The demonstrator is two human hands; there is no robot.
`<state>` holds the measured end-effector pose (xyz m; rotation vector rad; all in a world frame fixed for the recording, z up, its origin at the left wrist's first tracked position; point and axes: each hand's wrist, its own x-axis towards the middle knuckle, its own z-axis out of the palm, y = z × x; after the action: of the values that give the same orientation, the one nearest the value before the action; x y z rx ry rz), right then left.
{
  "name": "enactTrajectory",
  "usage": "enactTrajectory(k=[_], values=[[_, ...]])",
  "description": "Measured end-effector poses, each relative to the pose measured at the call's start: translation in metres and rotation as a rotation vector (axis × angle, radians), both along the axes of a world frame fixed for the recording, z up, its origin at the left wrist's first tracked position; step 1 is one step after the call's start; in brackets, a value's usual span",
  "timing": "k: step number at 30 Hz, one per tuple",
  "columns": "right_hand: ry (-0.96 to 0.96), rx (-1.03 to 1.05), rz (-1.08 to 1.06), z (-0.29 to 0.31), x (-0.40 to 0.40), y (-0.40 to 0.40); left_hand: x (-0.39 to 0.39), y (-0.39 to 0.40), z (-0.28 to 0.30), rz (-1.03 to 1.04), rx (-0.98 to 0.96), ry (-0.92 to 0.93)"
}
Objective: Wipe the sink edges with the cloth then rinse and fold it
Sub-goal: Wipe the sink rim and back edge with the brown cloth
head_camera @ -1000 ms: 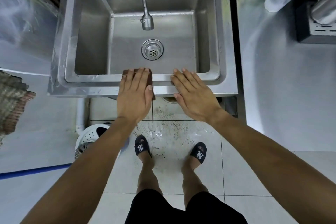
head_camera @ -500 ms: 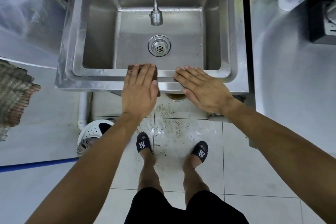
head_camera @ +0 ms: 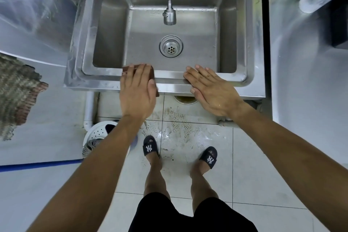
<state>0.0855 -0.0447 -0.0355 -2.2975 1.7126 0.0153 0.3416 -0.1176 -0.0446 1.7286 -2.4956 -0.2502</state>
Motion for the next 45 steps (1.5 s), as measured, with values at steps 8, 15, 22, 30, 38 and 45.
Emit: enactTrajectory(k=[8,15,22,30,38,45], values=[[-0.011,0.042,0.045,0.002,0.029,-0.027,0.009,0.001,-0.002,-0.236,0.013,0.041],[-0.041,0.052,0.011,0.003,0.08,-0.044,0.02,-0.002,-0.005,-0.027,-0.044,0.054],[-0.002,0.012,-0.043,0.003,0.103,-0.048,0.1,-0.045,-0.003,-0.216,-0.004,0.012],[-0.009,0.041,0.125,0.0,0.125,-0.077,0.117,-0.054,-0.004,-0.287,0.005,0.002],[-0.036,0.013,0.122,-0.003,0.163,-0.09,0.114,-0.054,-0.01,-0.138,-0.066,0.079],[-0.083,-0.113,0.087,-0.015,0.17,-0.09,0.106,-0.041,-0.015,0.015,-0.128,0.121]])
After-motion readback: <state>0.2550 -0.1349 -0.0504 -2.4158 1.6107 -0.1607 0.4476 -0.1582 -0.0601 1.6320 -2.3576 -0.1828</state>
